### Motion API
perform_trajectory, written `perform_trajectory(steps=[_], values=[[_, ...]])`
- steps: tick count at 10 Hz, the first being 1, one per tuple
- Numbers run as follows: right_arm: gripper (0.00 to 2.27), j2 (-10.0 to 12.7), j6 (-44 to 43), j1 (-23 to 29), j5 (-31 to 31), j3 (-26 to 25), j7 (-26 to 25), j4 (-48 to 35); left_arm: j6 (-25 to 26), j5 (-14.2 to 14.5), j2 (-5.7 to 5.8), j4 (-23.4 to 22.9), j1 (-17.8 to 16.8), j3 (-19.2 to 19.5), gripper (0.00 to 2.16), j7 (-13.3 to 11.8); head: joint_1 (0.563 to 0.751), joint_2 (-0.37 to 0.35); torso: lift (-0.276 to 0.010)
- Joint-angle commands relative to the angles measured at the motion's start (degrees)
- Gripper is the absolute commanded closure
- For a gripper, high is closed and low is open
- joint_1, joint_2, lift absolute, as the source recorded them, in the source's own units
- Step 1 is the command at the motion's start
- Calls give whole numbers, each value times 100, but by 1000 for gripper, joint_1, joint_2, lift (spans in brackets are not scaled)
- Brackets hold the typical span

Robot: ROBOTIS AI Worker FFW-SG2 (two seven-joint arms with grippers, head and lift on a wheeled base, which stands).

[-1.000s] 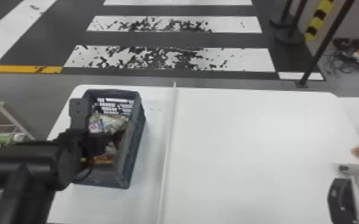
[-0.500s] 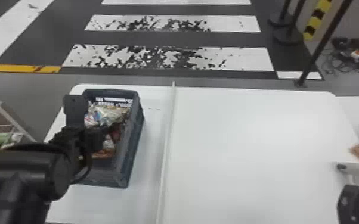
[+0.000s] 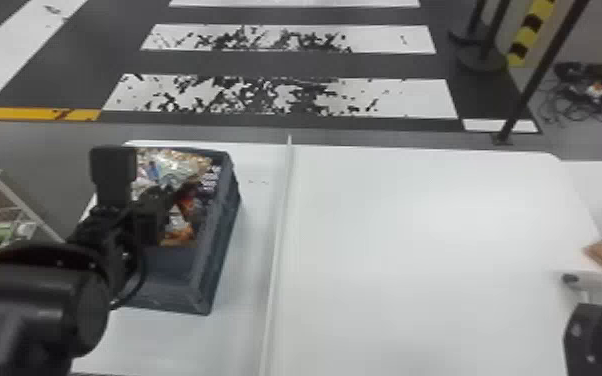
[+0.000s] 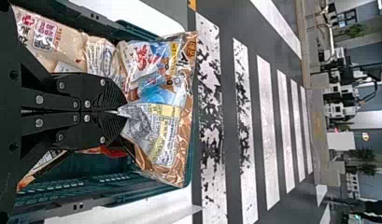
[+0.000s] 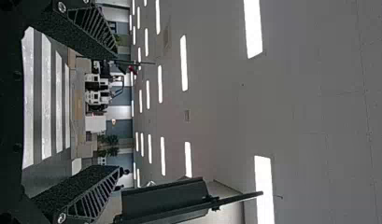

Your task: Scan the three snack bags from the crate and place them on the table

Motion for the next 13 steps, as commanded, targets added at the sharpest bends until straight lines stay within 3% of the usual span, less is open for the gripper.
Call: perform_trajectory(steps=[1, 3, 5, 6, 7, 8, 10, 11, 12, 13], values=[[87, 7, 0, -64, -5, 13, -9, 50, -6, -20, 14, -339, 162, 7, 1966, 12, 695, 32, -37], [87, 7, -70, -126, -58, 22, -9, 129, -393, -152, 14, -577, 338, 7, 1963, 48, 695, 27, -37], [87, 16, -158, -135, -58, 39, -18, 121, -411, -143, 14, -770, 391, 25, 1963, 83, 695, 22, -37], [87, 7, -158, -144, -58, 39, -26, 121, -358, -38, 23, -1095, 558, 112, 1963, -111, 695, 20, -37], [87, 7, -158, -152, -58, 13, -35, 121, -358, 270, 23, -1447, 769, 315, 1963, -576, 695, 12, -37], [87, 7, -158, -144, -58, -14, -35, 94, -358, 402, 14, -1816, 953, 403, 1963, -998, 695, -14, -37], [87, 16, -158, -21, -49, -14, -35, -82, -358, 701, -91, -2282, 1077, 341, 1963, -1956, 695, -99, -37], [87, 16, -158, 23, -49, -22, -35, -143, -376, 674, -188, -2326, 1068, 69, 1963, -2255, 695, -128, -37], [87, 16, -158, 67, -58, -31, -35, -213, -499, 463, -249, -2088, 962, -415, 1963, -2536, 695, -187, -37], [87, 16, -158, 103, -49, -31, -35, -284, -745, 252, -267, -1543, 725, -942, 1963, -2668, 695, -261, -37]])
